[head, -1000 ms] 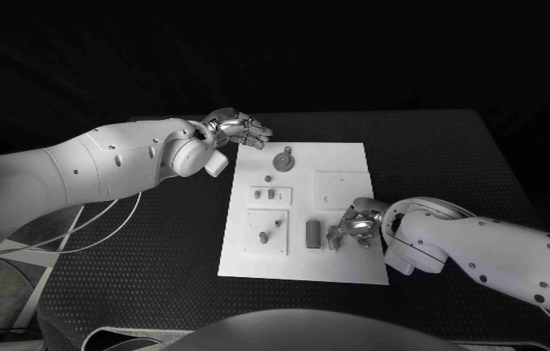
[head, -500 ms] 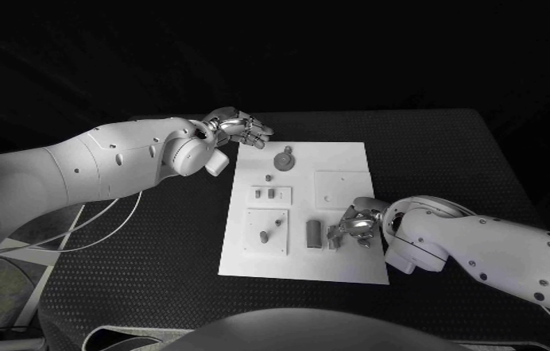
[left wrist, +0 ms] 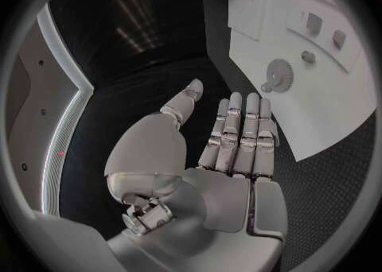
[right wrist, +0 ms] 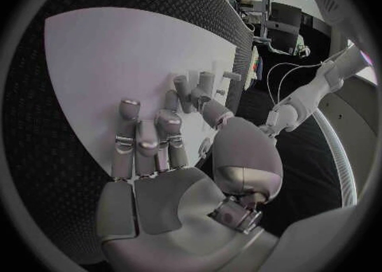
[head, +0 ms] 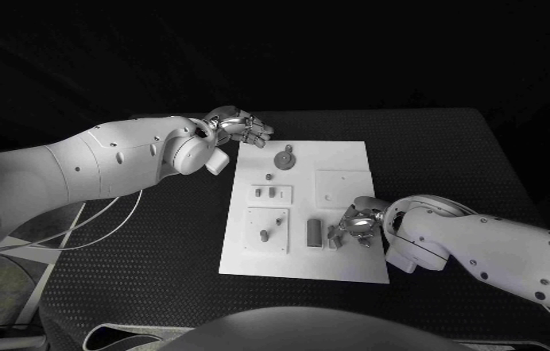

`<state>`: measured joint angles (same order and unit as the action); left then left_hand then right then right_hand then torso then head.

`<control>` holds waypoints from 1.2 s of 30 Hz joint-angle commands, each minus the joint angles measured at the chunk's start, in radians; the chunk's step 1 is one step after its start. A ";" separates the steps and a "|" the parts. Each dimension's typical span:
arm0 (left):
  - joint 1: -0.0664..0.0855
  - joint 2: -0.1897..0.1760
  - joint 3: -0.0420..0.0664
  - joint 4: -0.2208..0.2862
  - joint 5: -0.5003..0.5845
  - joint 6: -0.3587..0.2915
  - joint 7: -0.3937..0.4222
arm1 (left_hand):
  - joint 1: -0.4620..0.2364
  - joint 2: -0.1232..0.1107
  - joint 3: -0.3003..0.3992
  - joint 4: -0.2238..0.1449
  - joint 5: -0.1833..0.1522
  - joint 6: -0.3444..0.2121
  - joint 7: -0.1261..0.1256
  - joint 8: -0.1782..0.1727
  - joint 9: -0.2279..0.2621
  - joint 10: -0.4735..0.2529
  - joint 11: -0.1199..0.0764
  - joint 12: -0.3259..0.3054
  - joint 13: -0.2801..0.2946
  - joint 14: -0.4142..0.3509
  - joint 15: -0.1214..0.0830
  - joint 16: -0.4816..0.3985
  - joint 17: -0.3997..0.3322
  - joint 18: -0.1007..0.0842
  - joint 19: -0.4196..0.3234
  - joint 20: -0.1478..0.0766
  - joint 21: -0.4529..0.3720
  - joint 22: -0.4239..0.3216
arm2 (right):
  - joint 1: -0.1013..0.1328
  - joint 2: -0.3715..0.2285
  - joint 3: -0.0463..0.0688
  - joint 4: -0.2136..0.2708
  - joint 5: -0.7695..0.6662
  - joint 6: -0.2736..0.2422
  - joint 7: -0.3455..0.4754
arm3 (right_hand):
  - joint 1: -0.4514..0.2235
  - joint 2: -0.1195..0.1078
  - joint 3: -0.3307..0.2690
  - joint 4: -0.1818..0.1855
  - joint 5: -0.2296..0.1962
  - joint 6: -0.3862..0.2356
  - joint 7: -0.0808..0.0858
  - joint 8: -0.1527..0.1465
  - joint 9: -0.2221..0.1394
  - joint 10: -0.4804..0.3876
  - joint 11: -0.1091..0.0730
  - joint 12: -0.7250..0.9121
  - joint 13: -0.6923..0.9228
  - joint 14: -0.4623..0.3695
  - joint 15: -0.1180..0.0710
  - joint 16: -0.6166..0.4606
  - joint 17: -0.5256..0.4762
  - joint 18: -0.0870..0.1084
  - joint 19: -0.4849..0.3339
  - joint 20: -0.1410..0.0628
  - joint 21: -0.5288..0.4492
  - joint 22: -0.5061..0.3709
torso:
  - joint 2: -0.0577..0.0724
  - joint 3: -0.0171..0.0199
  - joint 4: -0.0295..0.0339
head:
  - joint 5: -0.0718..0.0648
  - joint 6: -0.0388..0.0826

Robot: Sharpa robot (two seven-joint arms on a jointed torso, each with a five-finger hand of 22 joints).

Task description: Assemble the parts on the task board

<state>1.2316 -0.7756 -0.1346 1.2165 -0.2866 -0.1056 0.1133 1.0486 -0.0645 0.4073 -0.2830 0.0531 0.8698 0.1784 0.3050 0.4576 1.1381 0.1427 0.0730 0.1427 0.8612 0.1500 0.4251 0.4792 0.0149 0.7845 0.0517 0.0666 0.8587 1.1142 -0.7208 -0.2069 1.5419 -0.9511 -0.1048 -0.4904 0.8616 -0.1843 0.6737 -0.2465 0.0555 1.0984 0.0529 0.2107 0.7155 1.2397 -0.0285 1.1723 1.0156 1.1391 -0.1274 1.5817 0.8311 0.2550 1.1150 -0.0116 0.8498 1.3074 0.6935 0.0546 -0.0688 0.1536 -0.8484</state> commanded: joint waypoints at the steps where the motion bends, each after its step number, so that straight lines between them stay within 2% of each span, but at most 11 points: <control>1: 0.001 0.001 0.001 0.003 -0.002 0.003 0.010 | -0.003 -0.007 -0.004 -0.004 -0.004 -0.005 -0.001 0.003 0.001 0.004 -0.003 0.000 -0.001 -0.001 0.001 -0.003 0.002 -0.004 -0.004 0.000 0.004 -0.001 | -0.010 0.003 -0.008 0.000 0.012 0.033 0.004 | -0.001 -0.011 0.000 0.014 -0.007 -0.032 0.029 -0.004 -0.002 -0.004 0.000 -0.005 0.002 -0.009 0.000 -0.006 -0.001 0.007 0.002 0.006 -0.004 0.001 | 0.000 0.0002 -0.0006 | 0.001 -0.001; 8: 0.001 0.001 0.001 0.003 -0.002 0.003 0.009 | -0.003 -0.007 -0.004 -0.004 -0.004 -0.005 -0.001 0.003 0.001 0.004 -0.003 0.000 -0.001 -0.001 0.001 -0.004 0.002 -0.004 -0.004 0.000 0.004 -0.001 | -0.010 0.002 -0.008 -0.001 0.012 0.029 0.005 | -0.023 -0.040 0.006 0.068 -0.007 -0.031 0.029 -0.005 -0.003 -0.003 0.000 -0.008 0.005 -0.008 -0.001 -0.007 0.000 0.007 0.005 0.006 -0.007 0.002 | 0.000 0.0002 -0.0006 | 0.001 -0.001; 12: 0.001 0.001 0.001 0.003 -0.002 0.003 0.009 | -0.003 -0.007 -0.004 -0.004 -0.004 -0.005 -0.001 0.003 0.001 0.004 -0.003 0.000 -0.001 -0.001 0.001 -0.004 0.002 -0.004 -0.004 0.000 0.004 -0.001 | -0.010 0.002 -0.008 0.000 0.014 0.030 0.006 | -0.028 -0.045 0.006 0.079 -0.007 -0.031 0.029 -0.005 -0.003 -0.003 0.000 -0.008 0.005 -0.009 -0.001 -0.007 0.000 0.007 0.005 0.005 -0.008 0.002 | 0.000 0.0004 -0.0005 | 0.000 0.000; 17: 0.001 0.001 0.001 0.003 -0.002 0.004 0.009 | -0.002 -0.007 -0.004 -0.004 -0.004 -0.005 -0.001 0.003 0.001 0.004 -0.003 0.000 -0.001 -0.001 0.001 -0.004 0.002 -0.003 -0.004 0.000 0.004 -0.001 | -0.010 0.001 -0.008 -0.001 0.017 0.027 0.008 | -0.053 -0.051 0.005 0.112 -0.007 -0.031 0.029 -0.005 -0.003 -0.003 -0.001 -0.010 0.007 -0.009 -0.001 -0.007 0.000 0.007 0.004 0.005 -0.010 0.003 | 0.000 0.0002 -0.0007 | 0.000 0.000; 23: 0.001 0.001 0.001 0.002 -0.002 0.003 0.010 | -0.002 -0.007 -0.004 -0.004 -0.004 -0.005 -0.001 0.003 0.001 0.004 -0.003 0.000 -0.001 -0.001 0.001 -0.004 0.003 -0.003 -0.004 0.000 0.004 -0.001 | -0.010 -0.003 -0.008 0.000 0.016 0.025 0.015 | -0.057 -0.049 0.005 0.117 -0.007 -0.031 0.028 -0.005 -0.003 -0.003 -0.001 -0.010 0.008 -0.009 -0.001 -0.006 0.001 0.007 0.004 0.004 -0.010 0.004 | 0.000 0.0002 -0.0007 | 0.000 0.000; 31: 0.001 0.001 0.001 0.000 -0.002 -0.002 0.014 | -0.002 -0.007 -0.004 -0.004 -0.004 -0.005 -0.001 0.003 0.001 0.004 -0.003 0.000 -0.001 -0.001 0.001 -0.004 0.003 -0.003 -0.004 0.000 0.004 -0.001 | -0.009 -0.038 -0.008 0.014 -0.017 0.008 0.035 | -0.056 -0.049 0.005 0.117 -0.007 -0.030 0.028 -0.004 -0.002 -0.002 -0.002 -0.009 0.009 -0.007 -0.002 -0.005 0.003 0.007 0.005 0.003 -0.009 0.005 | -0.001 0.0007 -0.0011 | -0.001 0.008; 34: 0.001 0.002 0.001 -0.005 -0.002 -0.013 0.026 | -0.002 -0.007 -0.004 -0.004 -0.004 -0.005 -0.001 0.003 0.001 0.004 -0.003 0.000 -0.001 -0.001 0.001 -0.004 0.003 -0.003 -0.004 0.000 0.004 -0.001 | 0.005 -0.052 -0.007 0.020 -0.024 0.003 0.049 | -0.059 -0.057 0.004 0.120 -0.007 -0.029 0.027 -0.004 -0.002 -0.002 -0.002 -0.009 0.010 -0.008 -0.003 -0.005 0.002 0.007 0.006 0.002 -0.009 0.005 | -0.001 0.0008 -0.0018 | -0.001 0.013; 36: 0.001 0.005 0.001 -0.009 -0.001 -0.022 0.037 | -0.002 -0.007 -0.004 -0.004 -0.004 -0.005 -0.001 0.004 0.001 0.004 -0.003 0.000 -0.001 -0.001 0.001 -0.004 0.003 -0.003 -0.004 -0.001 0.004 -0.001 | 0.018 -0.061 -0.005 0.021 -0.023 -0.002 0.076 | -0.061 -0.063 0.004 0.122 -0.007 -0.030 0.027 -0.004 -0.002 -0.002 -0.002 -0.009 0.010 -0.008 -0.003 -0.005 0.001 0.007 0.006 0.002 -0.009 0.006 | -0.003 0.0005 -0.0028 | -0.005 0.021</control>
<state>1.2316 -0.7741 -0.1345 1.2087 -0.2867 -0.1096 0.1182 1.0486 -0.0645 0.4074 -0.2830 0.0531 0.8699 0.1784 0.3049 0.4576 1.1381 0.1427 0.0730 0.1429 0.8612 0.1500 0.4252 0.4811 0.0150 0.7845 0.0517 0.0666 0.8589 1.1250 -0.7770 -0.2136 1.5630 -0.9568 -0.1068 -0.4529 0.8043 -0.2435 0.6789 -0.1307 0.0553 1.0894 0.0619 0.2062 0.7125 1.2343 -0.0265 1.1685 1.0251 1.1316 -0.1264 1.5818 0.8338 0.2544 1.1166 -0.0068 0.8460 1.3073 0.6923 0.0552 -0.0702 0.1520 -0.8355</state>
